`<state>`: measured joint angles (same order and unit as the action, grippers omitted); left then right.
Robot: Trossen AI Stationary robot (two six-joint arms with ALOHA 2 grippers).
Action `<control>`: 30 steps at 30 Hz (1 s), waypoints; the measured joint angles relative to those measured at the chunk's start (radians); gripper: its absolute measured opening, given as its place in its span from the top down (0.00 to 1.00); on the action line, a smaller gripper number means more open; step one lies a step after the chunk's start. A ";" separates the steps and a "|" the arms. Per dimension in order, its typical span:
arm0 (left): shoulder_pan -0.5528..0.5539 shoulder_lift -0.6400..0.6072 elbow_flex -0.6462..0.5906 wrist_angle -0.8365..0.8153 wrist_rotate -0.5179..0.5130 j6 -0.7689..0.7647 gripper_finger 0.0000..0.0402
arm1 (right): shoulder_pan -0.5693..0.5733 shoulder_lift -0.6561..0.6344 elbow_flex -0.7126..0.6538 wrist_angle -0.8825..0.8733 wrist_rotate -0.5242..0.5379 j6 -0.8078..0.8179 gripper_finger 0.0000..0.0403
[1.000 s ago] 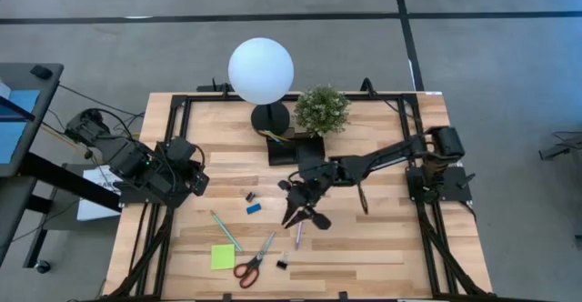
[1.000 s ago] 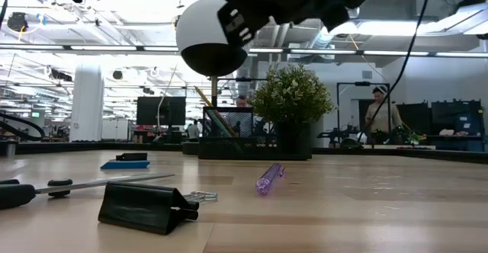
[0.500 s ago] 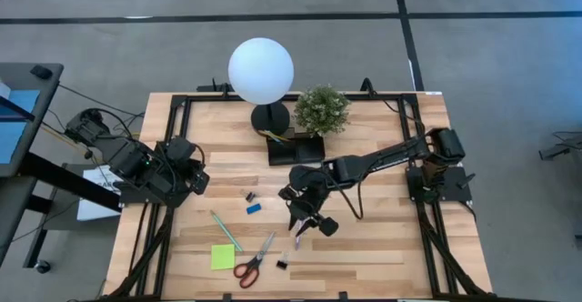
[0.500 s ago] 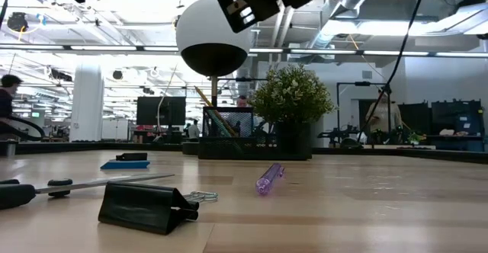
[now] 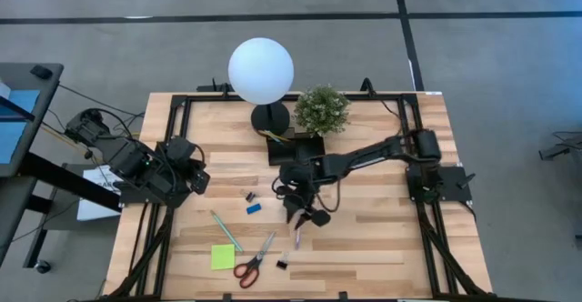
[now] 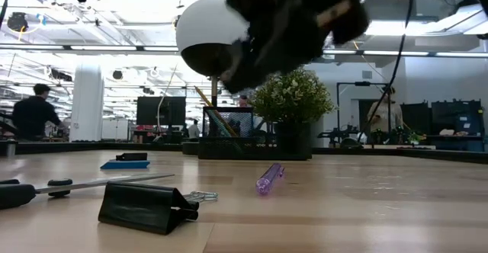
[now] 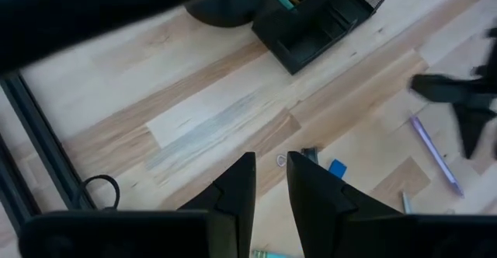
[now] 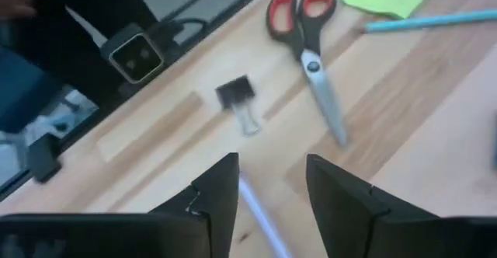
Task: Pick and place office supplies into organizer
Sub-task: Put the purple pen into the black desk organizer
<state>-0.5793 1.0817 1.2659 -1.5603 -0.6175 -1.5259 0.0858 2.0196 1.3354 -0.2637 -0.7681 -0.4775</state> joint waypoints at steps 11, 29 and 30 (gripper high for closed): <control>0.000 0.000 0.000 0.004 0.009 0.001 0.83 | -0.046 0.039 -0.002 -0.042 -0.038 -0.436 0.73; 0.000 0.000 0.000 0.003 0.008 0.002 0.83 | -0.071 0.160 -0.002 -0.023 -0.003 -0.563 0.73; 0.000 0.000 0.000 0.003 0.008 0.001 0.83 | -0.075 0.176 -0.001 -0.009 -0.011 -0.565 0.73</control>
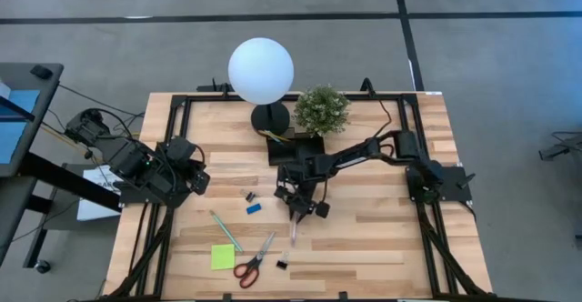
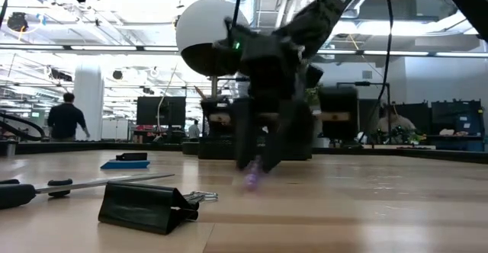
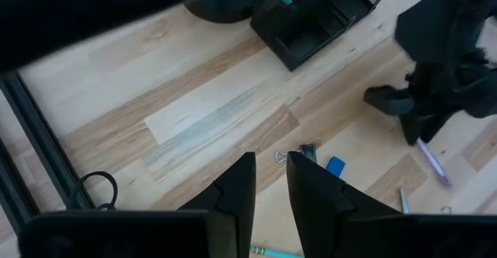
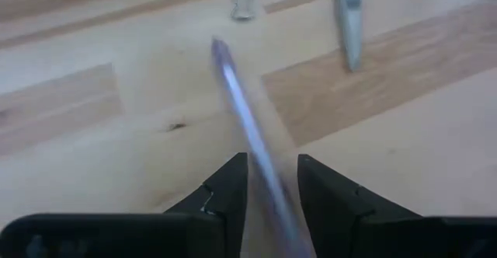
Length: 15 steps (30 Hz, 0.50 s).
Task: Pick and place office supplies into organizer
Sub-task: Put the purple pen into the black desk organizer
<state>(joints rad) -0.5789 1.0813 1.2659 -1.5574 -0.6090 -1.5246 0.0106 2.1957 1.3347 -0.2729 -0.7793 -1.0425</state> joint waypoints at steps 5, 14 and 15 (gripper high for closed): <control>0.000 0.001 0.000 0.002 0.000 0.000 0.83 | -0.012 0.053 0.001 0.001 -0.048 -0.007 0.73; 0.000 0.000 0.000 0.001 0.002 0.000 0.83 | -0.013 0.101 0.003 0.040 -0.148 0.085 0.73; 0.000 0.000 0.000 0.001 0.002 0.000 0.83 | -0.012 0.101 0.003 0.042 -0.148 0.105 0.73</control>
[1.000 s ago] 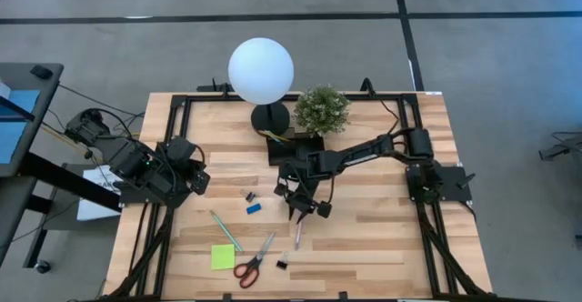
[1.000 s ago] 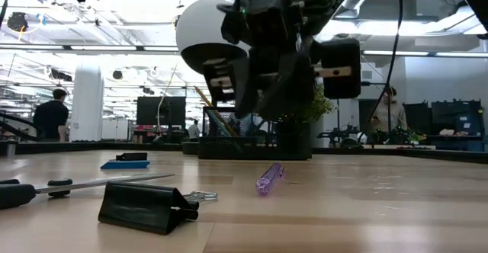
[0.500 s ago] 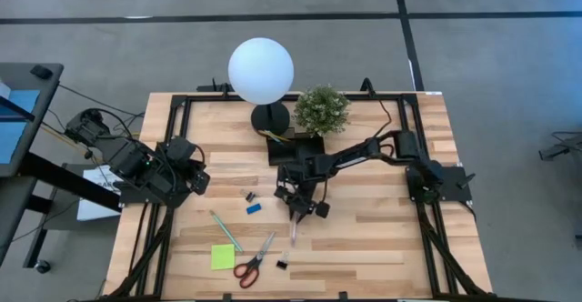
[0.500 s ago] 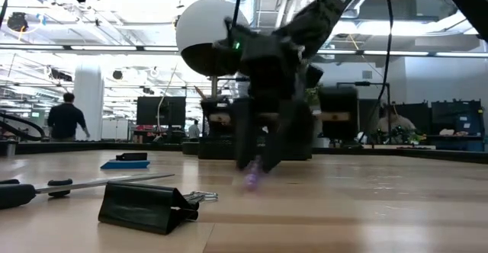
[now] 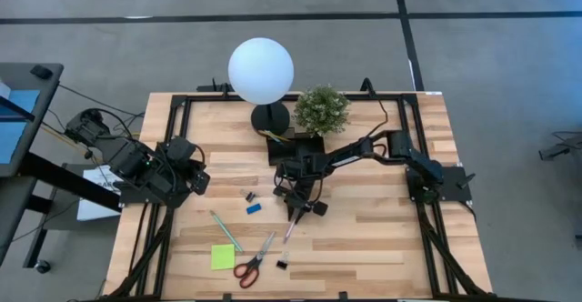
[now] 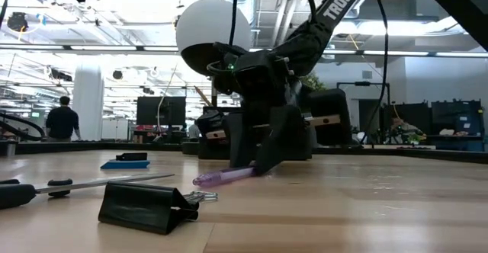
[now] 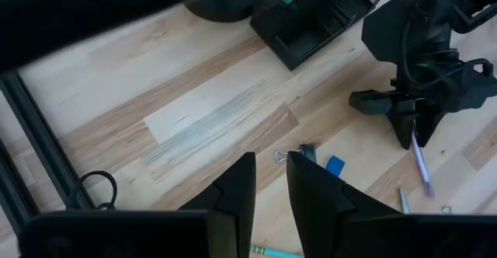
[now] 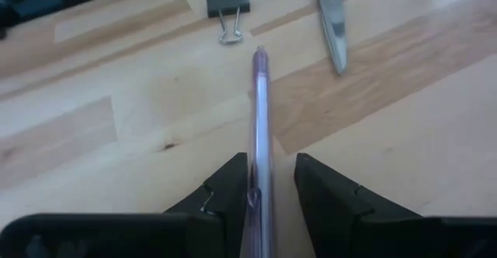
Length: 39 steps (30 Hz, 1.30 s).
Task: Pick and place office supplies into organizer
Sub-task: Put the purple pen into the black desk organizer
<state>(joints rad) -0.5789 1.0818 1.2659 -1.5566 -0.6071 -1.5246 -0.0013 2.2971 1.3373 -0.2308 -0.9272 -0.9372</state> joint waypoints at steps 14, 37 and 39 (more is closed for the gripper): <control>0.000 0.000 0.000 0.000 -0.001 -0.002 0.83 | 0.014 -0.004 -0.002 0.038 0.085 -0.011 0.85; 0.000 0.000 0.000 0.000 -0.002 -0.005 0.83 | 0.071 0.005 -0.056 0.458 0.103 0.486 0.93; 0.000 0.000 0.000 0.000 -0.008 -0.005 0.83 | 0.069 0.005 -0.055 0.464 0.083 0.536 0.93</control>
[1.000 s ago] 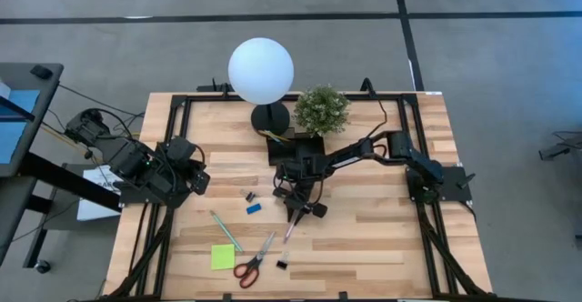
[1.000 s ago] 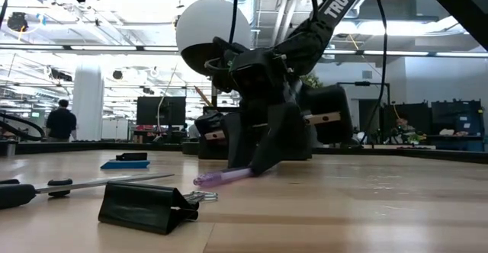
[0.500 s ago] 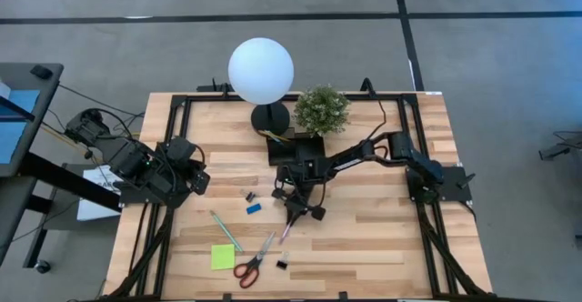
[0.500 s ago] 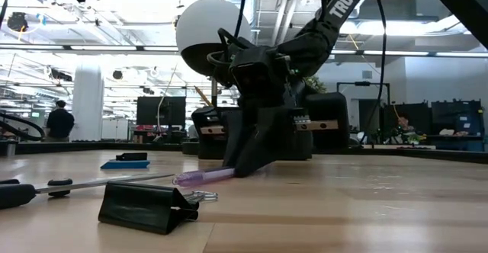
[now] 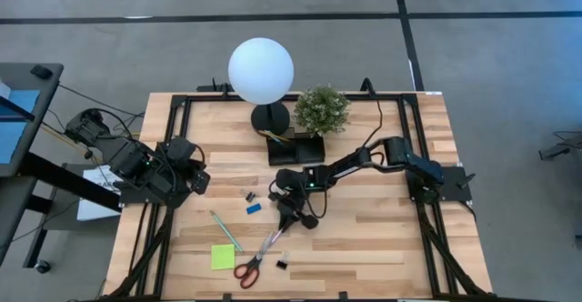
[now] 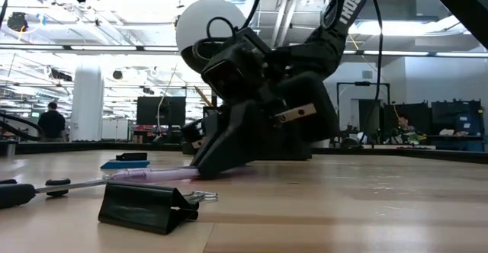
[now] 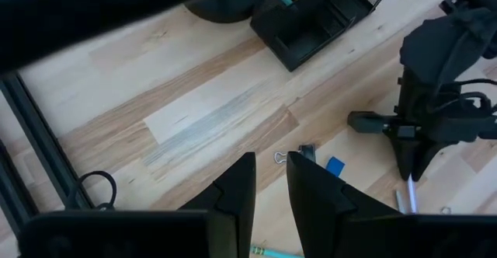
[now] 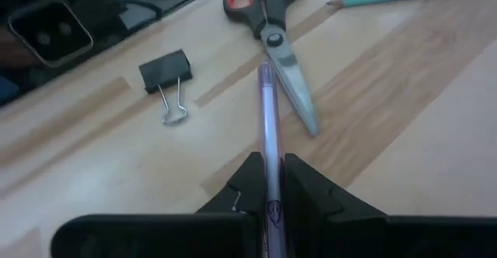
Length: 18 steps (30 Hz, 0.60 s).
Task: Pick and place office supplies into organizer
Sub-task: Put the purple pen into the black desk organizer
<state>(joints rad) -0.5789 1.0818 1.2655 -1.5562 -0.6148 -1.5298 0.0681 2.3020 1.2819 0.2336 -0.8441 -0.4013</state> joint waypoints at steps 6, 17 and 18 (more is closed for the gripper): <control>0.000 0.000 0.000 0.004 -0.038 -0.004 0.83 | 0.000 -0.047 -0.002 -0.043 0.018 0.128 0.94; 0.000 0.000 0.000 0.003 -0.047 0.003 0.83 | -0.007 -0.311 0.000 -0.450 0.275 0.169 0.94; 0.000 0.000 0.000 0.003 -0.047 0.003 0.83 | -0.011 -0.346 0.001 -0.504 0.333 0.169 0.94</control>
<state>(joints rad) -0.5792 1.0821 1.2652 -1.5536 -0.6621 -1.5269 0.0573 1.9560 1.2827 -0.2706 -0.5115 -0.2321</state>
